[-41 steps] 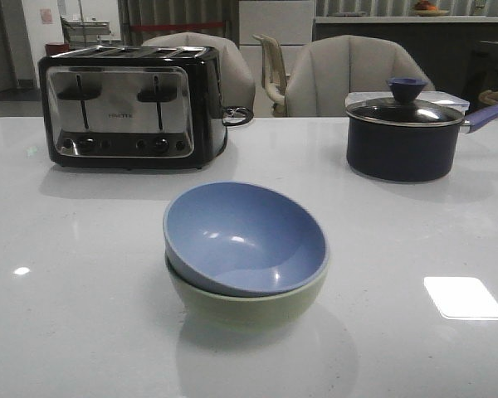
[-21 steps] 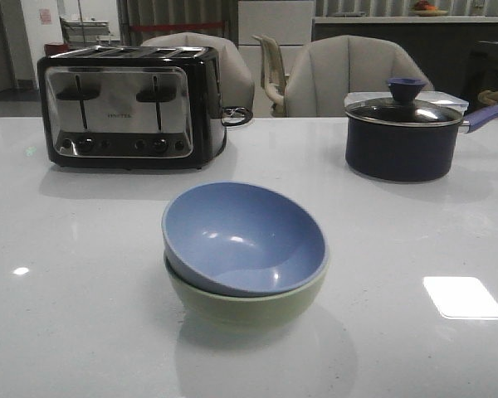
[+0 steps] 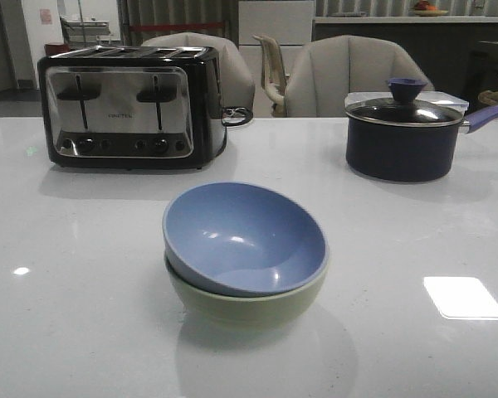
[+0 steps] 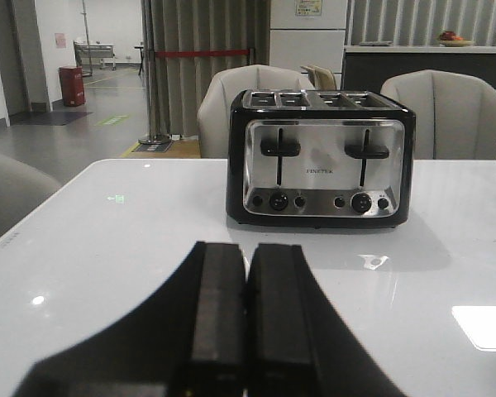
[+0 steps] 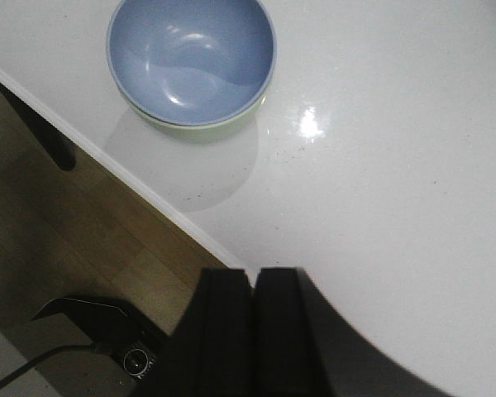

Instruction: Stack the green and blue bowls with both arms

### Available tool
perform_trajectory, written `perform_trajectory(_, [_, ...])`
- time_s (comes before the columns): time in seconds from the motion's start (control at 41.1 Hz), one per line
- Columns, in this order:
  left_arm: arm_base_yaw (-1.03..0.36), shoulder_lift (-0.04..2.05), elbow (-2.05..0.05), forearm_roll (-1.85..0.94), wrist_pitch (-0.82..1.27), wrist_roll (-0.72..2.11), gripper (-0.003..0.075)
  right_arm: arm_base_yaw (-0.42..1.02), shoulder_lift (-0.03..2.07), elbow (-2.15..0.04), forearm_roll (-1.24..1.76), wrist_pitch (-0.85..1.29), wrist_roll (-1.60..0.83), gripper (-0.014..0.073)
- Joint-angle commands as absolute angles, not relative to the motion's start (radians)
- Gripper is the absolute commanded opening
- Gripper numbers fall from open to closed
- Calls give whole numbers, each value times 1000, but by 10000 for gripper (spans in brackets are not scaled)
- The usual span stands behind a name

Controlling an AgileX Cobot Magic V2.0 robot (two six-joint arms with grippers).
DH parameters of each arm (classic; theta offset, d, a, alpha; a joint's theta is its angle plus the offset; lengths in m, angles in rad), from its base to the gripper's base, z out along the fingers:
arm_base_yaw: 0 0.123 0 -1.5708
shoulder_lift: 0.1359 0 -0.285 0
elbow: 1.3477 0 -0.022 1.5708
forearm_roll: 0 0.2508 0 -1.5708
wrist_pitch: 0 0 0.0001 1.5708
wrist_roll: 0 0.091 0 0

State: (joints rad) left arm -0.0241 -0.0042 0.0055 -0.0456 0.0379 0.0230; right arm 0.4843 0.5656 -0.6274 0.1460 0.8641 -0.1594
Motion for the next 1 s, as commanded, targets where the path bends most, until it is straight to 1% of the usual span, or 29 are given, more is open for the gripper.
perform_trajectory(0.0, [-32, -27, 25, -44, -51, 14, 101, 484, 567, -652, 147, 803, -164, 34])
perform_trajectory(0.827, [-32, -27, 25, -44, -51, 14, 101, 484, 551, -642, 147, 795, -164, 34])
perform_trajectory(0.924, [-32, -27, 25, -44, -51, 14, 101, 429, 492, -592, 144, 769, -165, 34])
perform_trajectory(0.973, [-32, -27, 25, -44, -51, 14, 101, 362, 444, -548, 144, 719, -165, 34])
